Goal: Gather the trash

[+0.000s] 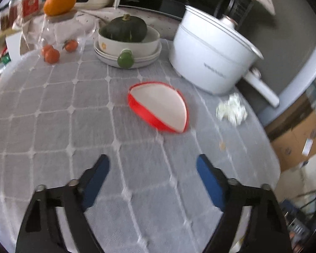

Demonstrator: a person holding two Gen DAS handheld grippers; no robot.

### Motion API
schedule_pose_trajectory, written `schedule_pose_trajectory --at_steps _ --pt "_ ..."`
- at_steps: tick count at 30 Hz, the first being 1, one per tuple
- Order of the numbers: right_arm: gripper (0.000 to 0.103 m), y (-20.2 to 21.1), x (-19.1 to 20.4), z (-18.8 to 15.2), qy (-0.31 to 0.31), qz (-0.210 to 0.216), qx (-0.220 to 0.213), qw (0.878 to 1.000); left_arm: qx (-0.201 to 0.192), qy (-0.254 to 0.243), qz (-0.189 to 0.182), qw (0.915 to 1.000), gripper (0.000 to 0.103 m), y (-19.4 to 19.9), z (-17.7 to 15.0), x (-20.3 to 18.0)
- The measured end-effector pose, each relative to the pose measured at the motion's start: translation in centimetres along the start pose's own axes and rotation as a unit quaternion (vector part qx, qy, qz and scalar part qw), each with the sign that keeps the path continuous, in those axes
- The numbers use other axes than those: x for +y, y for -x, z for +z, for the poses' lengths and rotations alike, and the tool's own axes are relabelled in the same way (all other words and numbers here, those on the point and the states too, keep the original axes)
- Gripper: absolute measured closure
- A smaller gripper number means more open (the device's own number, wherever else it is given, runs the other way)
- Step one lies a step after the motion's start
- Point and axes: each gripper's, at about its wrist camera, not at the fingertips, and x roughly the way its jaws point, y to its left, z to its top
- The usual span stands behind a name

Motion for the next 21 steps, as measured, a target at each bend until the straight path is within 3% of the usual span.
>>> schedule_pose_trajectory --at_steps 9,11,15,16,21 --pt "0.031 -3.3 1.6 1.8 0.007 0.006 0.009 1.000 -0.021 0.046 -0.010 0.9987 0.049 -5.4 3.9 0.5" --pt "0.031 -3.9 1.7 2.4 0.001 0.013 0.006 1.000 -0.017 0.045 0.000 0.9988 0.066 -6.4 4.5 0.6" --pt "0.031 -5.4 1.9 3.8 -0.006 0.019 -0.005 1.000 -0.019 0.045 0.001 0.9988 0.084 -7.0 4.8 1.0" --pt "0.031 -6.0 2.0 4.2 -0.008 0.020 -0.004 1.000 -0.019 0.036 0.000 0.9992 0.100 -7.1 4.8 1.0" --pt "0.031 -8.2 2.6 6.8 -0.014 0.033 -0.012 0.999 -0.024 -0.028 -0.001 0.9993 0.103 -6.6 4.5 0.3"
